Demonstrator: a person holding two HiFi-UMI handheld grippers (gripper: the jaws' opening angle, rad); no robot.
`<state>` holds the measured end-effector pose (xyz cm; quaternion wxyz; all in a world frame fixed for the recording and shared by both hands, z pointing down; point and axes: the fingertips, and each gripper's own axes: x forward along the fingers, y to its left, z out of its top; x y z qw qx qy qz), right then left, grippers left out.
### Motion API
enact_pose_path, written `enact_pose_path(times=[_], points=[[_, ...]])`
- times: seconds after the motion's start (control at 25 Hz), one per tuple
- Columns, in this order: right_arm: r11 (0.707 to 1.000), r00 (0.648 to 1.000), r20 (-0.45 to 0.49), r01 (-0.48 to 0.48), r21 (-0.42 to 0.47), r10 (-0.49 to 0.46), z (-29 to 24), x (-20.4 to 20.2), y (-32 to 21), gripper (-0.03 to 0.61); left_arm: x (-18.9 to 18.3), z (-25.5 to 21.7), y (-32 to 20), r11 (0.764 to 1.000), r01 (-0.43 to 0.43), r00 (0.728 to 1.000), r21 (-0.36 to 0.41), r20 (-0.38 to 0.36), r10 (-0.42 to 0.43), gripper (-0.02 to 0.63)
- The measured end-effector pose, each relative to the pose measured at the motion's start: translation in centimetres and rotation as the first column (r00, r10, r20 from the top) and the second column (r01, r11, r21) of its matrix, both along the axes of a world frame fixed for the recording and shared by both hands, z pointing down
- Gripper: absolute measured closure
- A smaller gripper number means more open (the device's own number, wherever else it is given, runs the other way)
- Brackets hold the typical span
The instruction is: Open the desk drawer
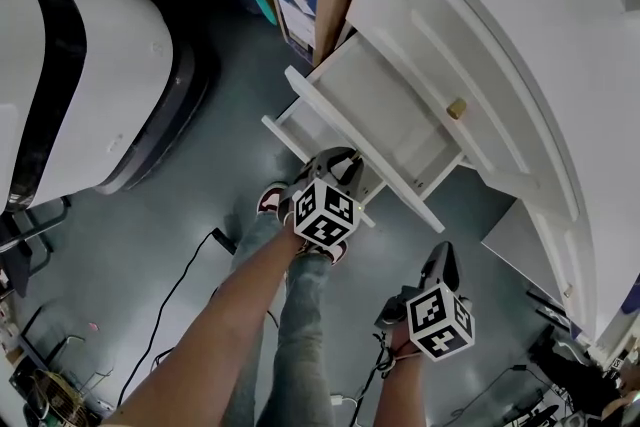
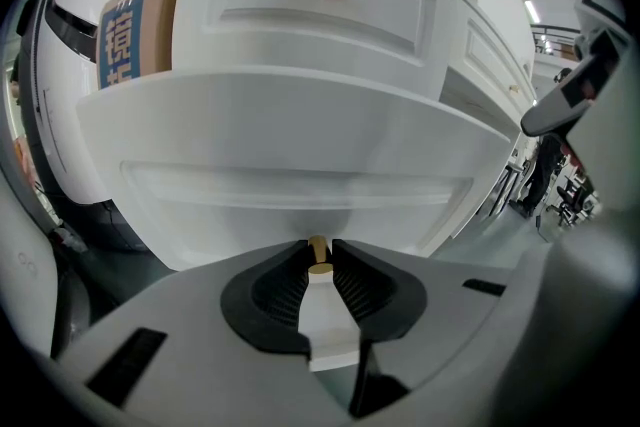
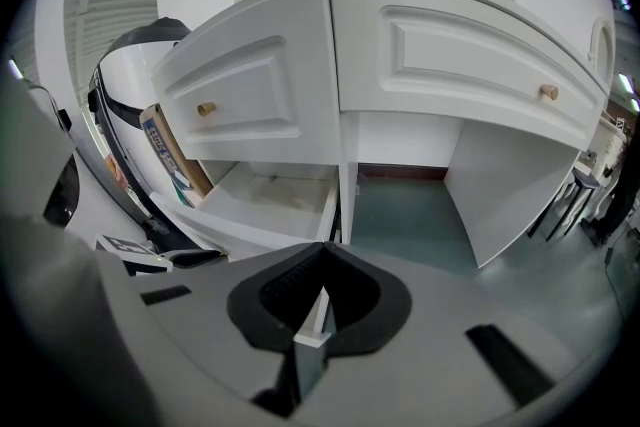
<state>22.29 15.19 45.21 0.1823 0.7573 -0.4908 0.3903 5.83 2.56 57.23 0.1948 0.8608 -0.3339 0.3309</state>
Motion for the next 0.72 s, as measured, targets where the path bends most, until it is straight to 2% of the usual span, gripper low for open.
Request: enact_pose_path(times=[0.72], points=[[0.999, 0.999, -0.002, 0.044, 0.000, -0.044, -0.3, -0.9, -1.0, 0.571, -2.1, 0.2, 2.6, 1.000, -0.013, 1.000, -0.020, 0.007, 0.013, 0.526]])
